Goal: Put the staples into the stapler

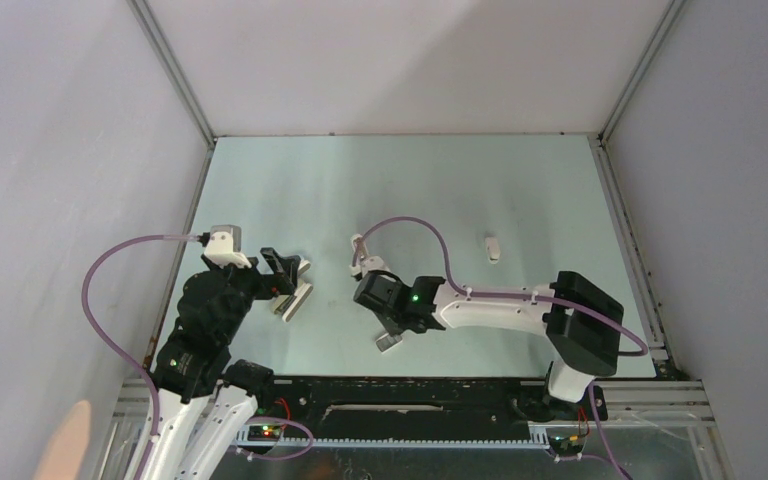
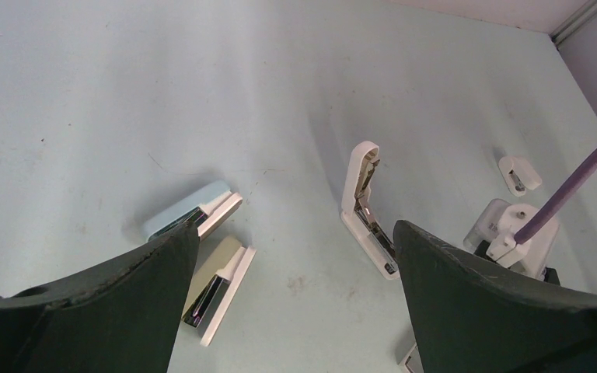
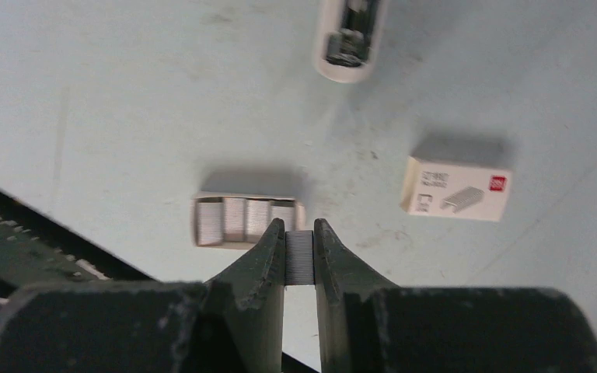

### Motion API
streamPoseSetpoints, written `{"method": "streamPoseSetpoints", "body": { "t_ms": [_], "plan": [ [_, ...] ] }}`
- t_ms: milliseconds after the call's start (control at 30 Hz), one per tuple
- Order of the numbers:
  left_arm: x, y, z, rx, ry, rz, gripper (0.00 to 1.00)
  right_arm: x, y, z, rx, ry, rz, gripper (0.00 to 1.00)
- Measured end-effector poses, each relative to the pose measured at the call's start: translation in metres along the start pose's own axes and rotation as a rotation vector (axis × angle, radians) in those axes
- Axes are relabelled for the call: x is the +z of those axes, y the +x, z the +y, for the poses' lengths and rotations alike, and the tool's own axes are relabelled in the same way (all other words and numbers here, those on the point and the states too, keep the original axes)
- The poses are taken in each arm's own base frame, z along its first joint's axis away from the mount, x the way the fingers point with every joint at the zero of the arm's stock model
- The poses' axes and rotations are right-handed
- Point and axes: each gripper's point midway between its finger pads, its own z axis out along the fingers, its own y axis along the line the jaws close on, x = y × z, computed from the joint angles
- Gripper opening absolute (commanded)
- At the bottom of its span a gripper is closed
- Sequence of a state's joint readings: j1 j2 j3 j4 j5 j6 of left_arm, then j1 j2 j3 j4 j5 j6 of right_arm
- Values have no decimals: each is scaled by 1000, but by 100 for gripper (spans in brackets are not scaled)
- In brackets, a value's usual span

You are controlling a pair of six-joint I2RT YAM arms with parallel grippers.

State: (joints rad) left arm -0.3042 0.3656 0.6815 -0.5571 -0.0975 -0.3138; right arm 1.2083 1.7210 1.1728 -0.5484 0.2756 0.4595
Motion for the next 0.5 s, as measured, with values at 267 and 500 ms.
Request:
{"method": "streamPoseSetpoints", "body": {
  "t_ms": [267, 500],
  "plan": [
    [0, 0, 0, 0, 0, 0, 98, 12, 34, -47, 105, 130, 9, 9],
    [0, 0, 0, 0, -1, 0, 98, 20, 65, -64, 171, 167, 20, 18]
  ]
}}
